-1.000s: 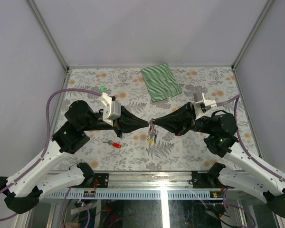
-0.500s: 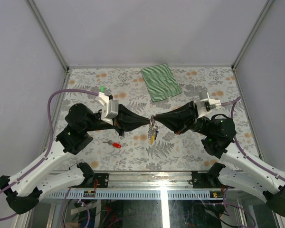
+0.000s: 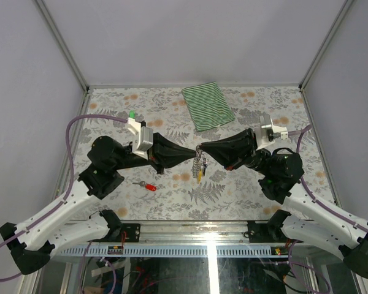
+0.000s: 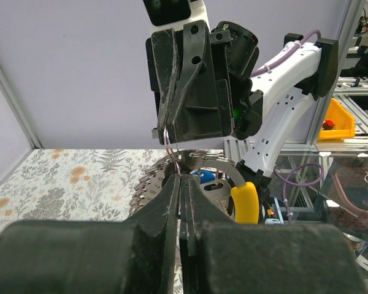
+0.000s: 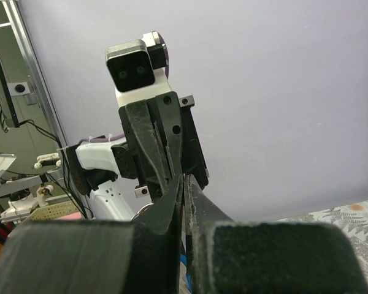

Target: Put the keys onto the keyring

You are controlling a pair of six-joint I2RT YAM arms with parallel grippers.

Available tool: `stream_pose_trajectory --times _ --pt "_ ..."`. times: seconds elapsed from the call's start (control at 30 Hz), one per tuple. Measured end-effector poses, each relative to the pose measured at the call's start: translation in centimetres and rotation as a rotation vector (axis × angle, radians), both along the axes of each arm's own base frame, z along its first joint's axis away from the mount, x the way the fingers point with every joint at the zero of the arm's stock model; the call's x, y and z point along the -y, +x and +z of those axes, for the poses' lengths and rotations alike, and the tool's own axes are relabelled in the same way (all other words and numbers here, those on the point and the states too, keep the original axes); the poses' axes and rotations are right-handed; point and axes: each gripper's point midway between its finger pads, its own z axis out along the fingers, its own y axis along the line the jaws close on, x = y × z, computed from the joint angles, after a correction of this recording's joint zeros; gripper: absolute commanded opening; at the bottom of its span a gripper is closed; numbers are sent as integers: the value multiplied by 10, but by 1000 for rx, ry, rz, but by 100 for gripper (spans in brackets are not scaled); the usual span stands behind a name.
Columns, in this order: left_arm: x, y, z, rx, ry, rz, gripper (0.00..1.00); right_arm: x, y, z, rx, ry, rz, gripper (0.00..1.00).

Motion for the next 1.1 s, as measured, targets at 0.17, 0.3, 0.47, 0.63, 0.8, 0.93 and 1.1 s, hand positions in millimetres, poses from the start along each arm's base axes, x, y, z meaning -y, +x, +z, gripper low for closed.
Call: stream_pose_trajectory --times 0.17,0.3,0.47,0.63,0.8,0.93,1.1 --pt "4 0 -1 -16 -23 -10 1 1 1 2 1 11 -9 0" --pt "6 -2 -1 -27 -39 -22 8 2 1 4 7 16 -10 0" --pt "8 -8 -8 -54 -25 -44 22 4 4 8 26 30 -43 0" --pt "-2 -13 4 -54 -63 -25 25 5 4 10 67 20 -67 0" --pt "-19 -19 29 -42 -156 11 28 5 -5 12 129 -13 -48 0" --pt "-22 -21 39 -41 -198 11 31 4 -16 17 189 -34 -8 0" --pt "-9 -14 27 -81 -161 -14 32 4 -30 24 248 -46 40 0"
